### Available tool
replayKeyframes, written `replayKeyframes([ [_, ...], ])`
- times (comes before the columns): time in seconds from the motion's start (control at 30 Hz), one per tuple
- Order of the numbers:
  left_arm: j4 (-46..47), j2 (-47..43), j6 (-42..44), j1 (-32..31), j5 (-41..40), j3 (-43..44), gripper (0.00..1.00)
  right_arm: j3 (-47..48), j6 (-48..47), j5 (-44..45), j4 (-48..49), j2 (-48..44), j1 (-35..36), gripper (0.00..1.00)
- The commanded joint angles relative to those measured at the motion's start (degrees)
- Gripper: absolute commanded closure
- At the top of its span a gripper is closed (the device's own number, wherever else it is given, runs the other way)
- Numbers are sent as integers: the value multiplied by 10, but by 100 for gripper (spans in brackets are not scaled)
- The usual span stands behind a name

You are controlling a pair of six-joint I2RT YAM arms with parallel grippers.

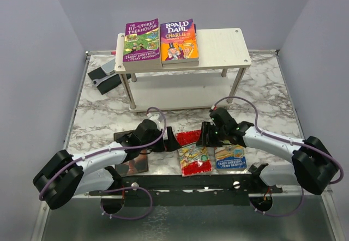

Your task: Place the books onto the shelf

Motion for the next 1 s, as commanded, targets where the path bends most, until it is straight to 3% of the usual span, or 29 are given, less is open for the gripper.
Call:
replayKeyframes([
  [0.0,-11,-11,-9,-3,-35,-7,1,15,28,9,53,57,36,44],
  [0.4,-48,-31,-29,-3,-29,-16,1,46,-8,48,21,93,49,42],
  [0.6,-47,-8,-29,-3,7,-7,1,13,-31,-27,61,88,49,40],
  [0.97,5,75,-16,-3,40,2,1,-47,-25,-79,91,83,49,42],
])
